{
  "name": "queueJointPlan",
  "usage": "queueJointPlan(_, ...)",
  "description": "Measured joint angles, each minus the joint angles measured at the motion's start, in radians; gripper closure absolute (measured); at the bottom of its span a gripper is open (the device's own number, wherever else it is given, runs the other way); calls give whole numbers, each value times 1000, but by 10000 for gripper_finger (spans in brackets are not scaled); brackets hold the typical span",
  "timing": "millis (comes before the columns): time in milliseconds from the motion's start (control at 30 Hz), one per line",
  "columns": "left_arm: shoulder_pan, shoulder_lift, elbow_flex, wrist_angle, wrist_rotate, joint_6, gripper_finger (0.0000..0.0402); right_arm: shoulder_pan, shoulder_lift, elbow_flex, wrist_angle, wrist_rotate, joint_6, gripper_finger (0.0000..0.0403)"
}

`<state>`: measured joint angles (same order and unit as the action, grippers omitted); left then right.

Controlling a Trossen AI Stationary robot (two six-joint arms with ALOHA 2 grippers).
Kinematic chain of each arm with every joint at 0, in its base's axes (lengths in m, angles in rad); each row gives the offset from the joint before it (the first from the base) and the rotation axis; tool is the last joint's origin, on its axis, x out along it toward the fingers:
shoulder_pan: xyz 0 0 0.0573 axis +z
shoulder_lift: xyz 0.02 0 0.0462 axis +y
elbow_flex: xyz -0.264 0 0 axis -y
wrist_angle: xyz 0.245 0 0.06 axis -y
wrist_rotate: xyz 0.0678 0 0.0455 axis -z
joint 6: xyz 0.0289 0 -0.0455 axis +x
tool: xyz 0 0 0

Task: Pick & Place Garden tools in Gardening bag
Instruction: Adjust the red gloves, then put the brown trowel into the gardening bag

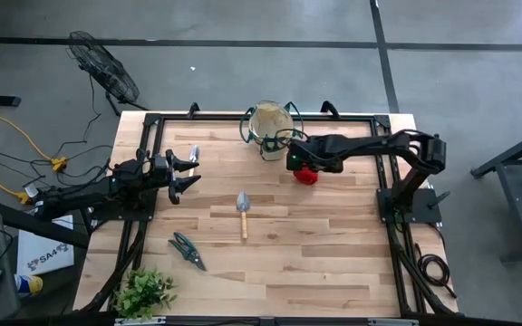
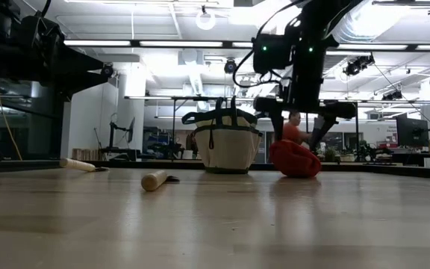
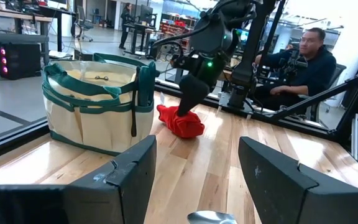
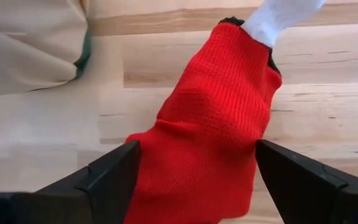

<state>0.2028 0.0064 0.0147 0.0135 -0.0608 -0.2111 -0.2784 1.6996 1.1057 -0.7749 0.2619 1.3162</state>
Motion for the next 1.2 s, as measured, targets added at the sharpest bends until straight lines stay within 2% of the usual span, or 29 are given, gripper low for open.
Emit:
queueJointPlan(733,0,0,0,0,0,0,178,2,18,0,-100,-134,-156,92)
queueJointPlan(933,0,0,0,0,0,0,178,5,-49,-1,-93,-138,-203,92)
queueJointPlan(1200,0,0,0,0,0,0,178,52,-191,-1,-111,-122,-433,92)
